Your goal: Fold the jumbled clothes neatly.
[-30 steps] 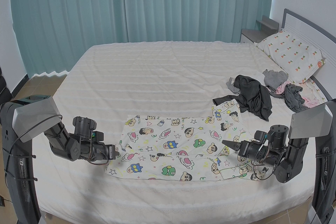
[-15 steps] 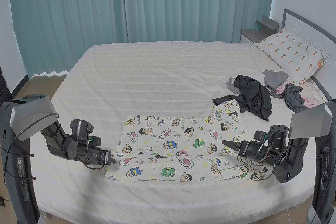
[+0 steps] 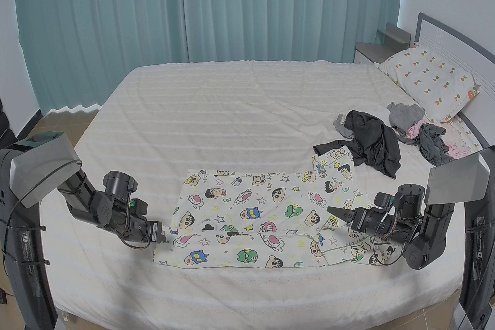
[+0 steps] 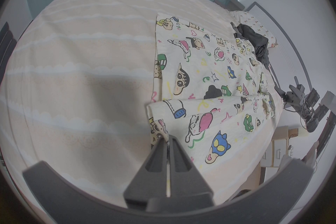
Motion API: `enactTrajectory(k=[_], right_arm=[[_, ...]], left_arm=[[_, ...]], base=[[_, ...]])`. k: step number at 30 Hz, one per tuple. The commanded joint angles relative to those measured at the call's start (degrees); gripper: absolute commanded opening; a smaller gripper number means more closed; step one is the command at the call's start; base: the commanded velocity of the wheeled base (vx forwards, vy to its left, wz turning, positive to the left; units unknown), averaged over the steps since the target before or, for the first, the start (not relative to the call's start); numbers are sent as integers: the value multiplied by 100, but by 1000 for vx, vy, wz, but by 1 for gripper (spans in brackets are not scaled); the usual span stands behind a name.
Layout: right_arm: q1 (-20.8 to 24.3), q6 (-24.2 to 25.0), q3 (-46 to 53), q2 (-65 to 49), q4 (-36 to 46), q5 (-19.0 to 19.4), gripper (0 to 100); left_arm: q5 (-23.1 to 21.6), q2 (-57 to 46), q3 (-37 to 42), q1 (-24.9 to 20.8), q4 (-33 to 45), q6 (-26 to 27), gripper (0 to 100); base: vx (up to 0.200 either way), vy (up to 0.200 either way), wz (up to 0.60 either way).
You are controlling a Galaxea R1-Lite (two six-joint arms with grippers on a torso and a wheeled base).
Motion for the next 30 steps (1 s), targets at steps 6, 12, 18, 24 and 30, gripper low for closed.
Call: enactTrajectory(k=[6,12,18,24,30], right_arm=[[2,-4,0,42,-49,3,100],[10,-4,0,51,-49,3,100],[2,-4,0,-2,-49,3,100],[19,23,-264,-371,135,-6,100],[265,286,-220,-933,1084,-471,100]], left_arm=[[297,283,-393,-23,-1,-14,0],[306,414,-446,-41,-10,-32,0],[297,362,-437,-111,-36,-225,100],[-344,-201,-42,21,-107,-1385,100],[-942,-974,1022,205,-1012,-2326,100]], base=[[0,0,0],[0,0,0],[0,0,0],[0,0,0],[0,0,0]])
